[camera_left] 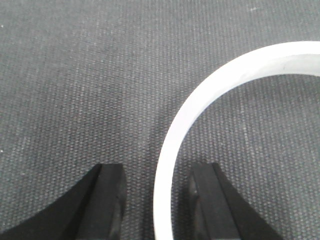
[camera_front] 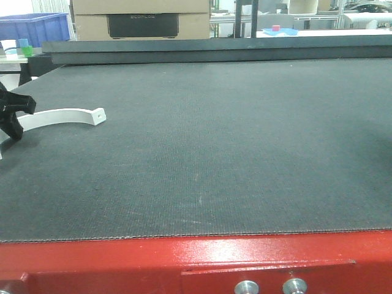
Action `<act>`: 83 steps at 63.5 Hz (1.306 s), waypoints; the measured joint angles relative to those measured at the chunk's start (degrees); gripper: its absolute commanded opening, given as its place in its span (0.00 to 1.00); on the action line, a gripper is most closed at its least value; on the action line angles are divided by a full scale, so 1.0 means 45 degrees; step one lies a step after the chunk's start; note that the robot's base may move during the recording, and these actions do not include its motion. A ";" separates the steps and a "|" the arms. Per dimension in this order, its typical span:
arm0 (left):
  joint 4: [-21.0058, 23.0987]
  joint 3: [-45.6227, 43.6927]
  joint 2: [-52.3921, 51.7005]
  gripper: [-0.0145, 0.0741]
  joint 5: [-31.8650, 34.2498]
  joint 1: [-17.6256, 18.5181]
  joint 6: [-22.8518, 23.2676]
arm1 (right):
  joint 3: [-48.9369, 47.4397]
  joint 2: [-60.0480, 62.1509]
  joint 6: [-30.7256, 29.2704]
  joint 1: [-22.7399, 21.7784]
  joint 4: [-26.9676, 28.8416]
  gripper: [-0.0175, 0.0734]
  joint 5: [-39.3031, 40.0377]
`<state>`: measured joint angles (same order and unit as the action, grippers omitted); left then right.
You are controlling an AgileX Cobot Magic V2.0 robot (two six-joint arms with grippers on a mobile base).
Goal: Grab PVC pipe and place in blue bin
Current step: 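Close the left gripper on the pipe's curved section, then lift the pipe off the table with both grippers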
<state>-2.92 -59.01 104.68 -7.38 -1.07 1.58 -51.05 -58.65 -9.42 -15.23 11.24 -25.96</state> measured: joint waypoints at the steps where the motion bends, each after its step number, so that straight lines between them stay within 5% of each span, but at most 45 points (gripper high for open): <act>1: 0.0000 0.0000 0.0000 0.40 0.0027 0.0000 0.0000 | 0.0000 0.0000 0.0000 0.0000 0.0000 0.01 0.0027; 35: 0.0026 -0.0069 0.0255 0.31 0.0134 0.0037 0.0000 | 0.0000 0.0000 -0.0030 0.0000 0.0000 0.01 0.0500; 48: 0.0026 -0.0089 0.0335 0.04 0.0336 0.0088 0.0000 | 0.0000 0.0000 -0.0011 0.0000 0.0000 0.01 0.0599; 83: -0.0086 -0.0046 -0.0292 0.04 -0.0413 0.0088 0.0025 | 0.0000 0.0288 -0.0034 0.0000 0.0000 0.01 0.0412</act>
<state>-3.31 -59.21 103.36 -9.24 -0.67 1.70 -51.05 -57.35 -9.57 -15.23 11.24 -24.11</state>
